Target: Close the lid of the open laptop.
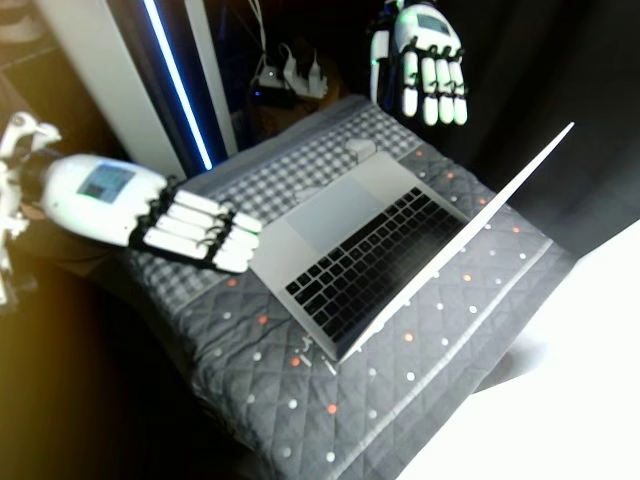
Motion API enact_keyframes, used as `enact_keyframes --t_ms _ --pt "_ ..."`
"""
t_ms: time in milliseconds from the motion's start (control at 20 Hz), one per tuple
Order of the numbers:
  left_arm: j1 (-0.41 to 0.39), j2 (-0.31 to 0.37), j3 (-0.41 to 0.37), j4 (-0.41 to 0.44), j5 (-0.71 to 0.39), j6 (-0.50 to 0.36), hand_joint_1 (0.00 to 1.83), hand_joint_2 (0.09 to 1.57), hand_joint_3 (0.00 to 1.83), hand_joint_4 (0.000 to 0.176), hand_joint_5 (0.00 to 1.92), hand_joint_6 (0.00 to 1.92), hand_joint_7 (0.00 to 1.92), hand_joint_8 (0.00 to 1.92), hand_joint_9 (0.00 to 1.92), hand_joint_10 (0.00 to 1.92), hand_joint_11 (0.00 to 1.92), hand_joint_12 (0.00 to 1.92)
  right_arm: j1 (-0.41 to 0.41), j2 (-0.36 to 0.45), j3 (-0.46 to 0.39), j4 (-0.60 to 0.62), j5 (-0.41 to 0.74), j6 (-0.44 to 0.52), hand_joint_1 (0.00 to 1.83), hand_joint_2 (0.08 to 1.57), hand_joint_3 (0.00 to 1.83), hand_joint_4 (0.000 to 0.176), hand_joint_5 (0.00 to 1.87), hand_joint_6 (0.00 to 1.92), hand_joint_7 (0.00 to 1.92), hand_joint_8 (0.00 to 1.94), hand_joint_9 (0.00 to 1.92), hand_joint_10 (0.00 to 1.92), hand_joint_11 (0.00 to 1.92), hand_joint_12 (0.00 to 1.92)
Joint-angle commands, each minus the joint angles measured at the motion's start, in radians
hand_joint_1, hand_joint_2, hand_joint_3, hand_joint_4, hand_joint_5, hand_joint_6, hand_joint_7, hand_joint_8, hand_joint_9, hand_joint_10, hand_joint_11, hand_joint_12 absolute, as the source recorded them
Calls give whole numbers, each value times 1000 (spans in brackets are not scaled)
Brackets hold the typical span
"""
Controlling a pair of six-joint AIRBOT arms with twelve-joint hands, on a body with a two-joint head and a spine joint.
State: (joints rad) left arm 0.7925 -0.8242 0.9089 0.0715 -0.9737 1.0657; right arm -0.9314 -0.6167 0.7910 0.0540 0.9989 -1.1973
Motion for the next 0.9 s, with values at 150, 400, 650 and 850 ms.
enact_keyframes --t_ms 150,400,650,850 --pt "-10 -6 -2 4 -82 -11 467 1421 5 44 26 8 3 1 0 0 11 6 21 6 2 16 113 -6 127 1392 13 127 0 0 0 0 0 0 0 0" --pt "21 -48 5 34 6 -58 208 1476 3 21 77 6 139 15 98 37 0 672 27 6 4 16 113 -6 31 1399 7 80 0 0 0 0 0 0 0 0" --pt "36 -109 37 77 117 -122 231 1470 5 0 173 6 227 3 131 102 0 642 57 7 10 16 113 -6 55 1411 2 76 0 0 0 0 0 0 0 0" --pt "46 -141 48 80 159 -127 222 1466 1 11 150 0 178 0 92 70 0 443 65 7 12 16 114 -6 0 1392 0 8 0 0 0 0 0 0 0 0"
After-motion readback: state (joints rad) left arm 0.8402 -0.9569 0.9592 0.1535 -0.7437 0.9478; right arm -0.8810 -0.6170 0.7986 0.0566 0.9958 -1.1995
